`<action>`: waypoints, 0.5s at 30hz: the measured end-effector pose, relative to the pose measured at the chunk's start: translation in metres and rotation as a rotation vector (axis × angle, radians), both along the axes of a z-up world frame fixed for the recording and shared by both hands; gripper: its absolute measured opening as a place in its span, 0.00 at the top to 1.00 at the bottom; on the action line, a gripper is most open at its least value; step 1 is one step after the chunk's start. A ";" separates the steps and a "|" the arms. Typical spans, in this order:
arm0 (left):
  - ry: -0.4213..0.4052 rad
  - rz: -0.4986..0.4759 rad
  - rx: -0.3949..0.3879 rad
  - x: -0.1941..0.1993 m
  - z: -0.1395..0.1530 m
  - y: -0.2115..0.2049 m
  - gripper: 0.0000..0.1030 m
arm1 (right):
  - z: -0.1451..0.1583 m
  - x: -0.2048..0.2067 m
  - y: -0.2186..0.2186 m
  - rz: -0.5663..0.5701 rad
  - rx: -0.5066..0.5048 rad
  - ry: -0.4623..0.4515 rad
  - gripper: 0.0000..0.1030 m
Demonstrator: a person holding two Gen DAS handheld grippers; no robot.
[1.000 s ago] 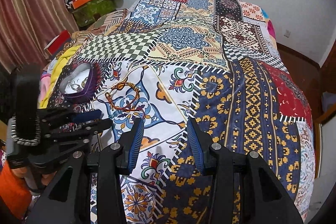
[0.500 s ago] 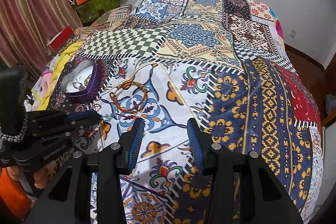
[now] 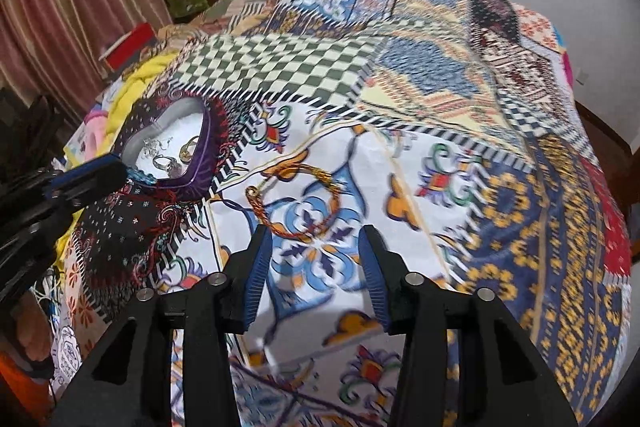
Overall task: Organize jewelry
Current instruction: 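Grasp the red-and-gold braided bracelet with the right tool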
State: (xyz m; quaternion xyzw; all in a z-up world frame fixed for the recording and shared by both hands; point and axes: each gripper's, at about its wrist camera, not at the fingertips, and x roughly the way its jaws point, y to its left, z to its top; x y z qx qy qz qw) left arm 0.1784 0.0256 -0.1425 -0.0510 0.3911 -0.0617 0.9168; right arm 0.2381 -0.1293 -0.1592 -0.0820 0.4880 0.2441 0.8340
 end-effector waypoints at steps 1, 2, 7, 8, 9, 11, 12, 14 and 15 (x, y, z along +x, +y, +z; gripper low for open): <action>-0.002 0.004 0.003 0.000 0.000 0.002 0.94 | -0.002 0.002 0.004 0.003 -0.004 0.007 0.55; -0.003 0.007 0.005 0.000 -0.001 0.004 0.94 | -0.005 0.005 0.008 0.009 -0.009 0.014 0.54; 0.006 0.022 0.007 0.001 -0.007 0.011 0.94 | -0.017 0.014 0.024 0.029 -0.027 0.042 0.54; 0.008 0.024 0.005 0.001 -0.008 0.012 0.94 | -0.019 0.014 0.027 0.033 -0.030 0.048 0.54; 0.011 0.025 0.003 0.002 -0.010 0.013 0.94 | -0.022 0.015 0.029 0.038 -0.035 0.055 0.54; 0.015 0.031 -0.002 0.003 -0.012 0.015 0.94 | -0.029 0.016 0.035 0.050 -0.059 0.068 0.54; 0.016 0.031 -0.003 0.003 -0.013 0.016 0.94 | -0.034 0.015 0.038 0.054 -0.081 0.066 0.53; 0.019 0.034 -0.006 0.004 -0.014 0.017 0.94 | -0.037 0.012 0.040 0.066 -0.093 0.033 0.52; 0.021 0.036 -0.008 0.004 -0.015 0.018 0.94 | -0.036 0.010 0.040 0.069 -0.094 0.024 0.52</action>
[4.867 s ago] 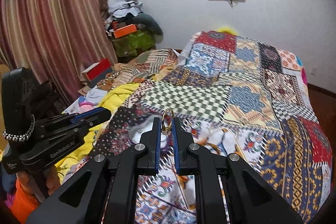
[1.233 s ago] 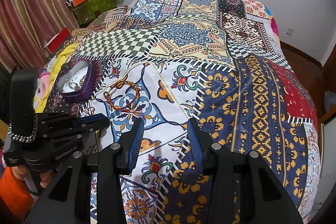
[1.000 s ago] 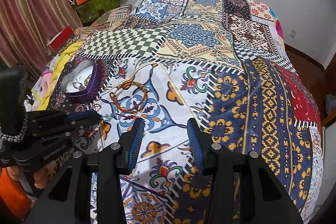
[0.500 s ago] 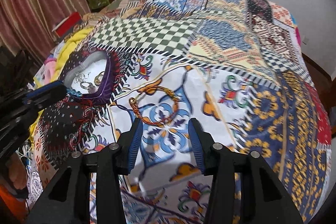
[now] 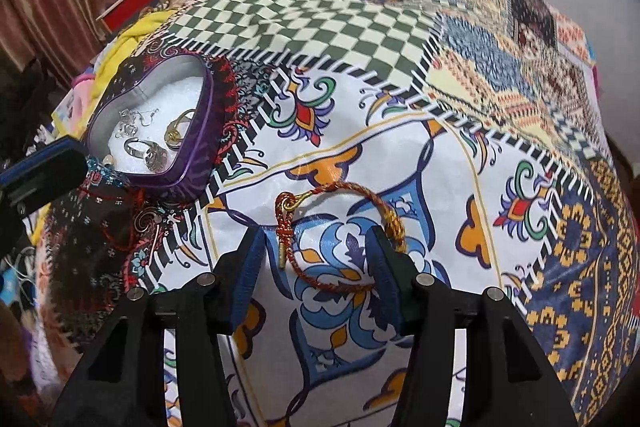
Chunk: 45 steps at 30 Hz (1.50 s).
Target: Organize jewelry
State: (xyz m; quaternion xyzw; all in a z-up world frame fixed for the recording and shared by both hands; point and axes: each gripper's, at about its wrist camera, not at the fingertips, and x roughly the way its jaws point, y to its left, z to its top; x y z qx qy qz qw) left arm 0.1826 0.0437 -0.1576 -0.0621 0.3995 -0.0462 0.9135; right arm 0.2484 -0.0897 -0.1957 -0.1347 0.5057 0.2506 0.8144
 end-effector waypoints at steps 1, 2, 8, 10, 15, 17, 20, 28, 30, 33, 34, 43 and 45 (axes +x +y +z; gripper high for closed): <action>0.003 0.001 -0.001 0.000 -0.001 0.001 0.94 | 0.000 0.000 0.000 0.001 0.005 0.000 0.52; 0.004 0.001 -0.002 0.001 -0.002 0.001 0.94 | -0.001 0.001 -0.002 -0.002 0.017 0.005 0.52; 0.010 0.001 -0.007 -0.001 -0.002 0.000 0.94 | -0.001 0.007 -0.015 -0.044 0.097 0.030 0.61; 0.008 -0.001 -0.004 -0.002 -0.001 -0.001 0.94 | -0.001 0.008 -0.017 -0.063 0.092 0.024 0.70; -0.002 -0.005 -0.002 -0.005 0.005 -0.002 0.94 | 0.000 0.016 -0.029 -0.120 0.126 0.046 0.91; -0.007 -0.006 0.000 -0.007 0.007 -0.003 0.94 | 0.001 0.021 -0.033 -0.131 0.153 0.064 0.91; -0.014 -0.005 0.005 -0.008 0.012 -0.004 0.94 | 0.007 0.018 -0.036 -0.138 0.165 0.052 0.91; -0.053 0.005 0.010 -0.015 0.029 -0.001 0.94 | 0.044 0.001 -0.034 -0.110 0.178 -0.043 0.91; -0.065 0.008 0.012 -0.017 0.035 0.001 0.94 | 0.055 -0.003 -0.033 -0.100 0.184 -0.074 0.91; -0.090 0.014 0.017 -0.020 0.045 0.003 0.94 | 0.073 -0.009 -0.030 -0.083 0.206 -0.114 0.91; -0.099 0.017 0.019 -0.021 0.049 0.004 0.94 | 0.079 -0.011 -0.029 -0.076 0.214 -0.127 0.91; -0.158 0.047 0.018 -0.024 0.070 0.017 0.94 | 0.101 -0.021 -0.018 -0.020 0.211 -0.202 0.91; -0.155 0.049 0.018 -0.025 0.069 0.019 0.94 | 0.091 -0.017 -0.018 -0.029 0.189 -0.172 0.89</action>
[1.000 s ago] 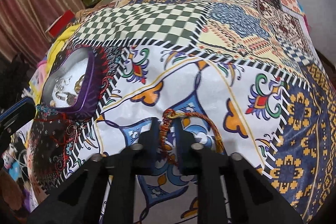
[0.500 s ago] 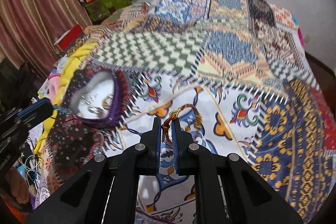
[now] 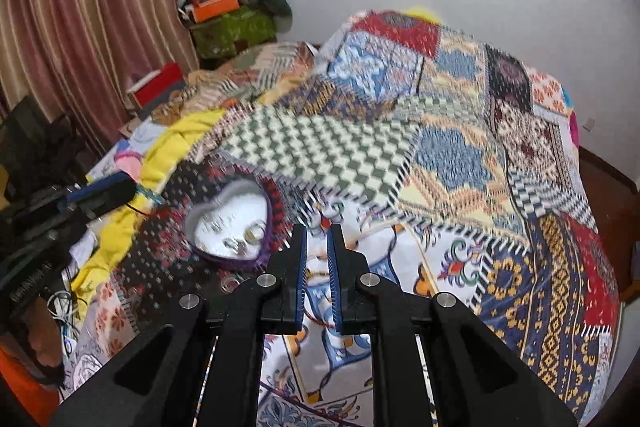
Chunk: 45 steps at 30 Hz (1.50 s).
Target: Organize jewelry
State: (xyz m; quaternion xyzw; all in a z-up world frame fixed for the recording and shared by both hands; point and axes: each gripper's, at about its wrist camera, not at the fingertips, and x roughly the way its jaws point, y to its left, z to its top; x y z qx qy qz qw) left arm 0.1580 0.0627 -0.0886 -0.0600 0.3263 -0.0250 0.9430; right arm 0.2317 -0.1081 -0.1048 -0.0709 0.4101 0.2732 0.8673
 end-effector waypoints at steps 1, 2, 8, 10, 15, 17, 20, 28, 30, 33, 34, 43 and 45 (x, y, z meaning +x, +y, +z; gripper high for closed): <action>0.004 -0.001 0.000 0.000 -0.002 0.000 0.94 | -0.004 0.001 -0.002 -0.001 -0.005 0.023 0.80; 0.010 -0.002 -0.001 0.001 -0.004 0.000 0.94 | -0.013 0.005 -0.003 0.002 -0.008 0.065 0.63; 0.048 -0.010 -0.006 0.007 -0.019 -0.002 0.94 | -0.057 0.017 -0.008 0.003 -0.056 0.214 0.48; 0.057 -0.014 -0.006 0.009 -0.022 -0.004 0.94 | -0.070 0.019 -0.008 0.005 -0.069 0.252 0.48; 0.065 -0.022 -0.001 0.012 -0.027 -0.007 0.94 | -0.095 0.015 0.004 0.054 -0.118 0.291 0.44; 0.070 -0.022 0.000 0.013 -0.028 -0.007 0.94 | -0.094 0.009 0.010 0.076 -0.142 0.260 0.43; 0.074 -0.019 -0.002 0.013 -0.029 -0.007 0.94 | -0.094 0.008 0.012 0.077 -0.129 0.244 0.43; 0.075 -0.018 -0.004 0.011 -0.029 -0.007 0.94 | -0.092 0.019 0.003 0.033 -0.045 0.267 0.78; 0.072 -0.019 -0.002 0.010 -0.028 -0.008 0.94 | -0.093 0.023 -0.001 0.023 -0.012 0.292 0.85; 0.068 -0.020 0.003 0.008 -0.026 -0.010 0.94 | -0.093 0.024 -0.002 0.014 -0.004 0.292 0.89; 0.067 -0.020 0.004 0.008 -0.025 -0.010 0.94 | -0.093 0.023 -0.001 0.013 -0.006 0.290 0.90; 0.049 -0.013 0.019 0.006 -0.015 -0.010 0.94 | -0.066 0.011 0.001 0.032 0.015 0.222 0.91; 0.037 -0.007 0.021 0.005 -0.010 -0.008 0.94 | -0.052 0.008 0.000 0.035 0.031 0.190 0.91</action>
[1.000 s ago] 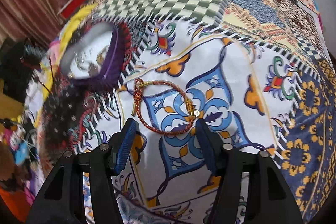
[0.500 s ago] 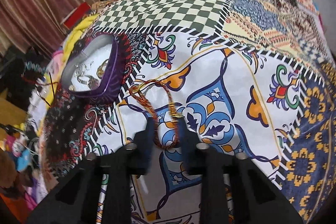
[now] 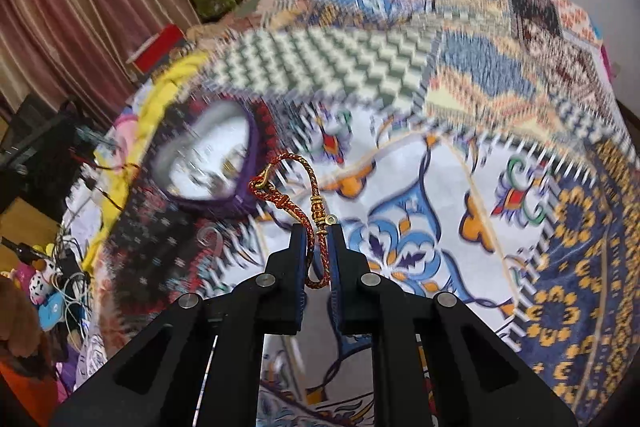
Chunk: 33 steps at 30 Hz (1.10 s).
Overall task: Organize jewelry
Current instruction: 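Carry the bracelet over the heart tin and open the right tool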
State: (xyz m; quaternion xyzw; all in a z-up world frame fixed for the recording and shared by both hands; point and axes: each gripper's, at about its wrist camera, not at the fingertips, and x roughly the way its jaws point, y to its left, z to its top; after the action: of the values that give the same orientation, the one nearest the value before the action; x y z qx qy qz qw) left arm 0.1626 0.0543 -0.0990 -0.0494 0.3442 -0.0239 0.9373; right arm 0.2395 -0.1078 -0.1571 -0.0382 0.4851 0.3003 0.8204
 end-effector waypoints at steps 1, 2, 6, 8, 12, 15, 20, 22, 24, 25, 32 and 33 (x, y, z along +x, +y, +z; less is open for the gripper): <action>-0.004 0.002 0.001 0.000 0.001 0.001 0.94 | 0.008 -0.002 0.002 -0.001 0.009 -0.017 0.91; -0.010 0.006 0.001 0.000 0.004 0.002 0.94 | 0.015 -0.003 0.003 -0.002 0.014 -0.038 0.91; -0.032 0.021 -0.003 0.000 0.011 0.009 0.94 | 0.041 -0.008 0.015 0.012 0.035 -0.116 0.91; -0.042 0.029 -0.010 0.001 0.015 0.014 0.94 | 0.049 -0.007 0.022 0.022 0.049 -0.131 0.91; -0.056 0.040 -0.008 0.007 0.021 0.022 0.94 | 0.055 -0.010 0.043 0.053 0.063 -0.158 0.91; -0.061 0.043 -0.005 0.012 0.023 0.026 0.94 | 0.050 -0.008 0.057 0.071 0.061 -0.153 0.91; -0.037 0.034 -0.012 0.024 0.013 0.030 0.94 | 0.032 0.000 0.077 0.092 0.036 -0.123 0.91; -0.018 0.030 -0.011 0.028 0.005 0.030 0.95 | 0.024 0.004 0.081 0.093 0.020 -0.108 0.91; 0.007 0.025 -0.013 0.034 -0.006 0.030 0.94 | 0.014 0.009 0.086 0.092 0.001 -0.092 0.91; 0.020 0.024 -0.014 0.036 -0.011 0.029 0.94 | 0.013 0.010 0.087 0.091 -0.005 -0.088 0.91; 0.110 0.017 -0.050 0.048 -0.045 0.033 0.95 | 0.002 0.012 0.093 0.106 -0.044 -0.084 0.90; 0.121 0.017 -0.057 0.049 -0.049 0.034 0.95 | 0.001 0.012 0.094 0.109 -0.046 -0.082 0.90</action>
State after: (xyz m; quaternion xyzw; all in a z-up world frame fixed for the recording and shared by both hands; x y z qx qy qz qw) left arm 0.2121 0.0885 -0.1484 -0.0803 0.3988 -0.0226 0.9132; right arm 0.2514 -0.0142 -0.1562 -0.0957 0.4548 0.3316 0.8210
